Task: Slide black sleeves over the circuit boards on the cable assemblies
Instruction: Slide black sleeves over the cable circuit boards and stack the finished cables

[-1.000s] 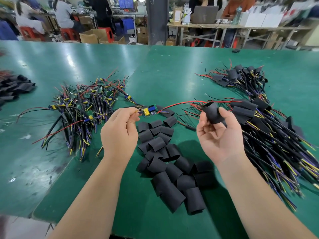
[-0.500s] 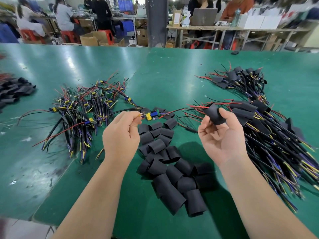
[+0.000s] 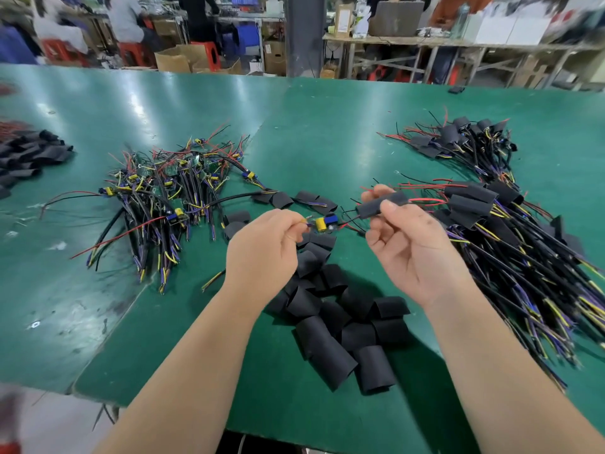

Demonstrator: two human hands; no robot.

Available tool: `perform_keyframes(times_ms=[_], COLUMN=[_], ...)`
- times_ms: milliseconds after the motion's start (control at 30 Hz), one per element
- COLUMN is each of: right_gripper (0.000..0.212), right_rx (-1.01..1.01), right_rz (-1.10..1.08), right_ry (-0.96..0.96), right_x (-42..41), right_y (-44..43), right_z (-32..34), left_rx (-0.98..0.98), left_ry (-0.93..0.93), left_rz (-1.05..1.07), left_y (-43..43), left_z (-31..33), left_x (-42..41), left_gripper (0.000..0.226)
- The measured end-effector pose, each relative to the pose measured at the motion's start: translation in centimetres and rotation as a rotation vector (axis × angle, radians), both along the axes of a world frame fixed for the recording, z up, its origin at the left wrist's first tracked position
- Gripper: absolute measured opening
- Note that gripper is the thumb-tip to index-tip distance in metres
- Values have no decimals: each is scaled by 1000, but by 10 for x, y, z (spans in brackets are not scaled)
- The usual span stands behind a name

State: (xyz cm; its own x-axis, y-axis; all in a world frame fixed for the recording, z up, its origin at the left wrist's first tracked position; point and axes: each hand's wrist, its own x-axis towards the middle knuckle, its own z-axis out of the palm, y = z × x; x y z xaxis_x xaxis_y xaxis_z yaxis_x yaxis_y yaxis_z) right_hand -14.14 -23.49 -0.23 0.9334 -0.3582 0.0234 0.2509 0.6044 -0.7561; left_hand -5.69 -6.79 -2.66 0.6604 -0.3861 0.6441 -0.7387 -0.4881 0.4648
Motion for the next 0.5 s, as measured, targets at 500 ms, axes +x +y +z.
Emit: perform_keyframes(times_ms=[500], right_gripper=[24], right_rx=[-291], right_rz=[37], right_ry=[-99], right_x=[1], right_y=[7], right_z=[-5], left_rx=[-289], left_ry=[101], left_rz=[-69], left_y=[-5], left_z=[-2], left_x=[0], left_gripper=[19])
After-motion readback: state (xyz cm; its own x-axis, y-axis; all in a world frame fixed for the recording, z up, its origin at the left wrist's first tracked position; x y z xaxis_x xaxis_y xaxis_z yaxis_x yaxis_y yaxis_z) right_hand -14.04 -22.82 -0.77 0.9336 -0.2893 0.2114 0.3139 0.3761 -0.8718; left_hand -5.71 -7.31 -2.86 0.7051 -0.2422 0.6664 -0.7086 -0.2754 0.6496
